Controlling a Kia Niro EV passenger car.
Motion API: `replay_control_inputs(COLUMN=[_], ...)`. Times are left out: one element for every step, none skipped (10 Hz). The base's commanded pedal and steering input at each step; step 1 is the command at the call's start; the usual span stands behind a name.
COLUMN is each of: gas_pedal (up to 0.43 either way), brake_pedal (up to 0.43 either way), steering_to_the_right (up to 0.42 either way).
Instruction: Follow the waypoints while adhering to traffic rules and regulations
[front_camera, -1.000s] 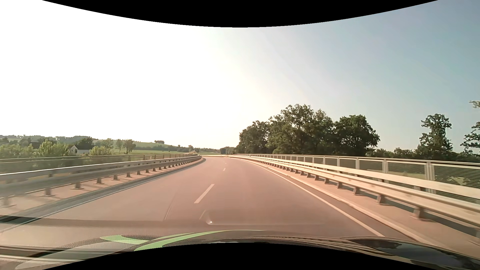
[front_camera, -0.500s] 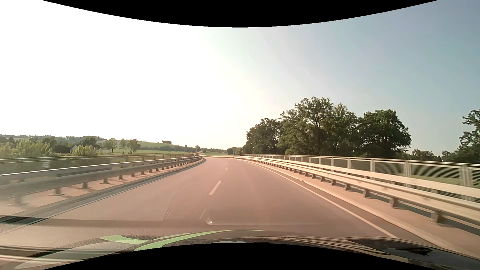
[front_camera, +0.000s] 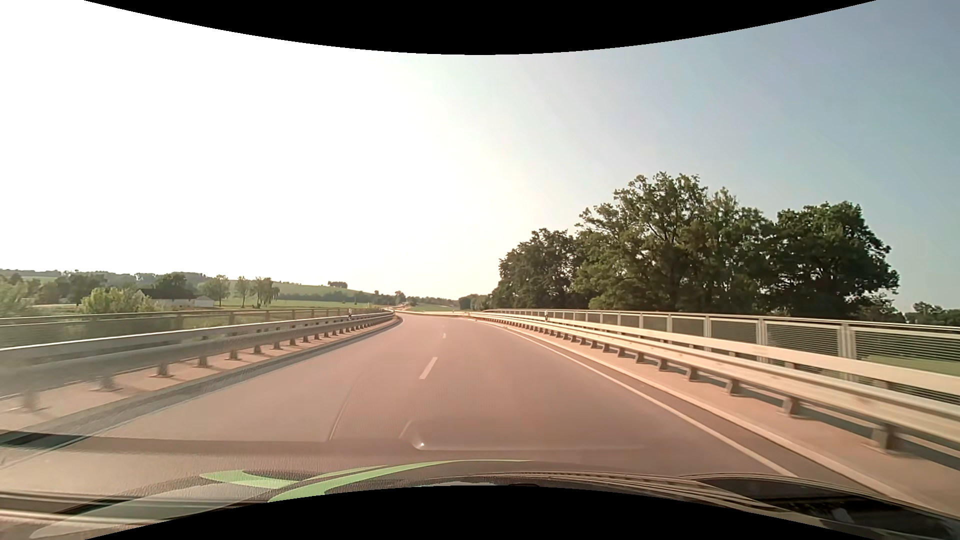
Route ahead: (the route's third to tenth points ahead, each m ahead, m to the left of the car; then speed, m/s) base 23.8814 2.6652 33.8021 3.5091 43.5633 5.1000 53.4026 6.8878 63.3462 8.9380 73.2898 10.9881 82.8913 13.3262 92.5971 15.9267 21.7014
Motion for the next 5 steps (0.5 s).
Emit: replay_control_inputs(gas_pedal=[0.220,0.228,0.260,0.268,0.280], brake_pedal=[0.000,0.000,0.000,0.000,0.000], steering_to_the_right=[-0.014,-0.014,-0.014,-0.015,-0.017])
